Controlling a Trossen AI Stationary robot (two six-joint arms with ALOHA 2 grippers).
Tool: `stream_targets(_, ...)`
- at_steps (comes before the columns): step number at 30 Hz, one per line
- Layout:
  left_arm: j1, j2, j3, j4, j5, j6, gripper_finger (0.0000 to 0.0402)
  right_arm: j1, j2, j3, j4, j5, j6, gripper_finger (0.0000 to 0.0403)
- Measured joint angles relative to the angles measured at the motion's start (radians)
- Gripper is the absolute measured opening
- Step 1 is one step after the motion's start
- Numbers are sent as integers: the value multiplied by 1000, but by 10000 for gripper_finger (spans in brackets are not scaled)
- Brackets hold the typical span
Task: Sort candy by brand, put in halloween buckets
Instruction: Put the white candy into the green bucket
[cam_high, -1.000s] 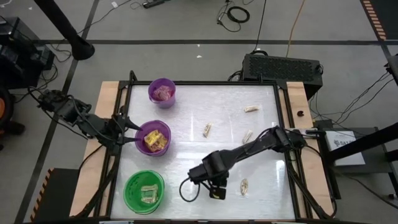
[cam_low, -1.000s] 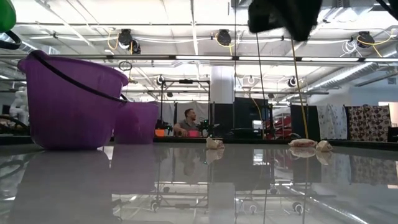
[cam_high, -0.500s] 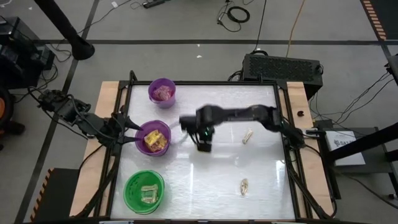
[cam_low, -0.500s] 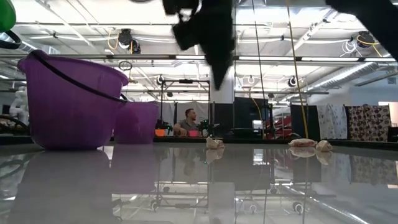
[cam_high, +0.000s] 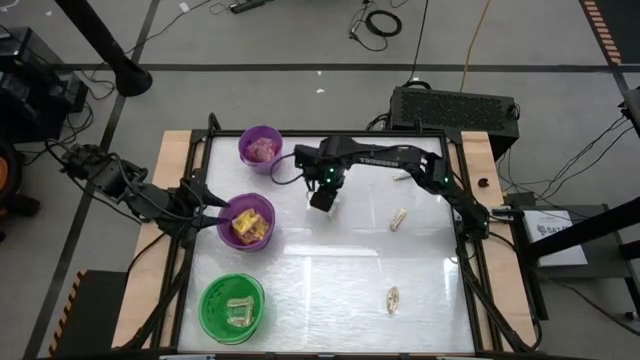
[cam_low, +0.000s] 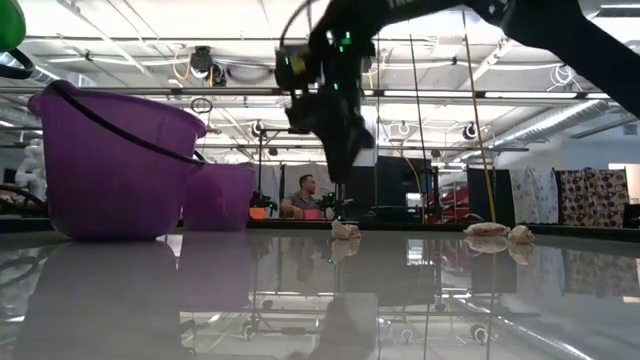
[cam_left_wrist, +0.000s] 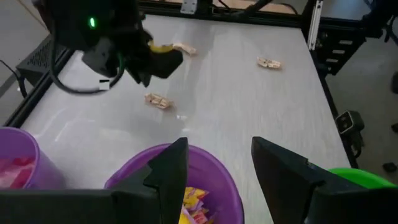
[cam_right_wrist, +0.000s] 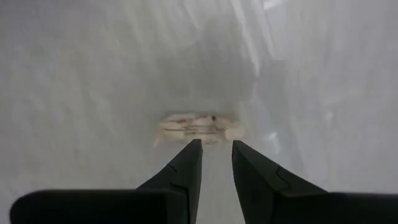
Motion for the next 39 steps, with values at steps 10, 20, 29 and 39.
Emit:
stream_targets(10,0,6,0,2,-76,1,185,-56,2,-232,163,-43,149,82)
stream_targets(20,0,6,0,2,-78,1,185,-46,1,-287,285,-43,167,82)
stream_targets(29,0,6,0,-8,-78,1,185,-48,-1,-287,296,-29,197,23)
stream_targets(39,0,6,-1,-48,-76,1,185,-41,-48,-287,295,-29,328,14)
